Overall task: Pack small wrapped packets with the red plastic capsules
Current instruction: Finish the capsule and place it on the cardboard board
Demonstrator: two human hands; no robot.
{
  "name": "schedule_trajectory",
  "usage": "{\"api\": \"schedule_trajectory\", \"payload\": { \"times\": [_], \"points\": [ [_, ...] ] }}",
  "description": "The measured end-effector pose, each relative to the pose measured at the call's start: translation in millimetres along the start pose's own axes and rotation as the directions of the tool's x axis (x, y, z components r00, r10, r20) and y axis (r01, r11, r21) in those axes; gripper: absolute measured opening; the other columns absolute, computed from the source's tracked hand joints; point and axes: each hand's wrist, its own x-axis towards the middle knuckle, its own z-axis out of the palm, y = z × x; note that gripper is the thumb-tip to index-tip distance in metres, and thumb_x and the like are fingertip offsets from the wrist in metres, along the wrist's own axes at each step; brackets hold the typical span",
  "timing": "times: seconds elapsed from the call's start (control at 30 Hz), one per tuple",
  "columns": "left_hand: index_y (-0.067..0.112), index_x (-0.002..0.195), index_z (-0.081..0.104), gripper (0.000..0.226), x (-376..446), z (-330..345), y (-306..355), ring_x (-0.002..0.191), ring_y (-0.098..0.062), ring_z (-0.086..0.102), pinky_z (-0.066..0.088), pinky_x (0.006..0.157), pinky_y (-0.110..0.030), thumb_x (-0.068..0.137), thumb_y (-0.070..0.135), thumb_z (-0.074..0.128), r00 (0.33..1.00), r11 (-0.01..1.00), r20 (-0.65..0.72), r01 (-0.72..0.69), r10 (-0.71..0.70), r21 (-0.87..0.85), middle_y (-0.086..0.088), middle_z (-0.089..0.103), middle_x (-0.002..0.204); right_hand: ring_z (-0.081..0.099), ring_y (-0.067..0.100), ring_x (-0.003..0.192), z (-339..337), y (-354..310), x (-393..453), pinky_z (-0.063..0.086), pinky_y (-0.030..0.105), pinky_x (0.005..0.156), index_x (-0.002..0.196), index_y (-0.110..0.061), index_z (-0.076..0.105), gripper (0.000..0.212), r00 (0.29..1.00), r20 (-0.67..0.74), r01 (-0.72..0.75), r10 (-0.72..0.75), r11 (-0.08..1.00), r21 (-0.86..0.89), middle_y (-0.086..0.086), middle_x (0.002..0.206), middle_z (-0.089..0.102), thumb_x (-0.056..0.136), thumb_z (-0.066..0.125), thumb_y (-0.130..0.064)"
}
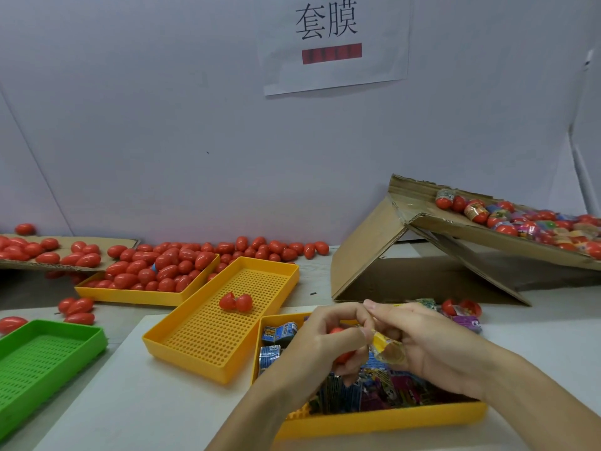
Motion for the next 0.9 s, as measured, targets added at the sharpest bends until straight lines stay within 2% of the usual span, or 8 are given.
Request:
{"api": "schedule_trajectory", "payload": {
  "times": [0.17,0.27,0.37,0.5,0.63,0.77,0.83,0.9],
  "points": [
    [0.017,0.081,0.057,0.008,1.1,-0.9,-1.0,0.047,-0.011,0.035,0.04,0.05,-0.022,0.088,0.019,0.057,1.0,1.0,-0.023,-0.012,0.012,0.008,0.003,0.042,0.053,0.045,0.032,0.097,-2.4,1.5,0.9,0.041,0.042,0.092,0.115,0.016,0.058,0.062,1.0,0.019,0.022,-0.021,1.0,-0.015,0.024,0.104,0.055,0.092,0.06,-0.041],
    [0.016,0.081,0.058,0.009,1.4,-0.9,-2.2,0.047,-0.01,0.035,0.039,0.049,-0.021,0.088,0.015,0.054,0.999,0.999,-0.052,-0.011,0.013,0.039,0.004,0.043,0.053,0.044,0.031,0.095,-1.7,1.3,0.0,0.039,0.04,0.092,0.107,0.006,0.064,0.055,1.0,0.001,0.019,-0.019,1.0,0.0,0.022,0.099,0.053,0.086,0.065,-0.044],
    [0.017,0.079,0.058,0.01,1.3,-0.8,-2.5,0.047,-0.01,0.036,0.039,0.048,-0.021,0.089,0.016,0.054,0.998,0.999,-0.067,-0.008,0.011,0.053,0.004,0.044,0.054,0.053,0.025,0.086,-0.9,-0.8,-1.7,0.047,0.031,0.082,0.107,0.005,0.068,0.052,1.0,0.025,0.01,-0.01,1.0,-0.012,0.019,0.094,0.056,0.089,0.07,-0.044],
    [0.02,0.076,0.06,0.014,1.8,-1.2,-2.3,0.047,-0.01,0.036,0.038,0.048,-0.023,0.089,0.021,0.058,0.993,0.999,-0.114,0.003,0.002,0.049,0.004,0.044,0.053,0.042,0.027,0.086,-4.0,-0.5,-2.4,0.036,0.039,0.084,0.118,0.004,0.066,0.056,0.999,0.026,0.039,-0.038,0.999,-0.035,0.017,0.096,0.047,0.082,0.07,-0.039],
    [0.023,0.074,0.062,0.013,2.7,-1.8,-1.9,0.046,-0.01,0.037,0.038,0.046,-0.022,0.087,0.024,0.06,0.987,1.0,-0.157,0.031,-0.031,-0.007,0.005,0.045,0.052,0.044,0.028,0.087,-4.2,0.1,-2.7,0.036,0.035,0.075,0.117,0.007,0.066,0.054,0.994,0.026,0.107,-0.107,0.994,-0.003,0.02,0.098,0.056,0.082,0.068,-0.034],
    [0.024,0.077,0.065,0.015,2.4,-1.5,-1.1,0.049,-0.013,0.035,0.039,0.047,-0.024,0.088,0.034,0.063,0.983,0.999,-0.18,0.019,-0.024,-0.03,0.0,0.044,0.056,0.041,0.031,0.092,-2.7,2.9,-0.5,0.036,0.038,0.075,0.104,0.007,0.069,0.047,0.983,-0.028,0.179,-0.179,0.984,0.016,0.021,0.097,0.06,0.081,0.071,-0.034],
    [0.02,0.089,0.065,0.023,2.1,-0.5,-0.5,0.05,-0.012,0.036,0.039,0.048,-0.025,0.086,0.042,0.068,0.98,1.0,-0.198,0.008,-0.01,-0.01,0.0,0.043,0.058,0.043,0.03,0.089,-0.6,3.4,0.6,0.037,0.04,0.075,0.098,0.007,0.07,0.041,0.973,-0.097,0.212,-0.208,0.976,0.039,0.02,0.096,0.055,0.081,0.077,-0.03],
    [0.014,0.102,0.061,0.036,2.2,-1.0,-1.6,0.048,-0.01,0.038,0.041,0.048,-0.027,0.083,0.041,0.076,0.976,1.0,-0.218,0.006,0.0,0.028,0.005,0.043,0.057,0.045,0.024,0.08,1.5,3.3,1.5,0.038,0.034,0.07,0.087,-0.004,0.073,0.031,0.961,-0.163,0.237,-0.225,0.97,0.058,0.016,0.091,0.051,0.078,0.074,-0.034]
  ]
}}
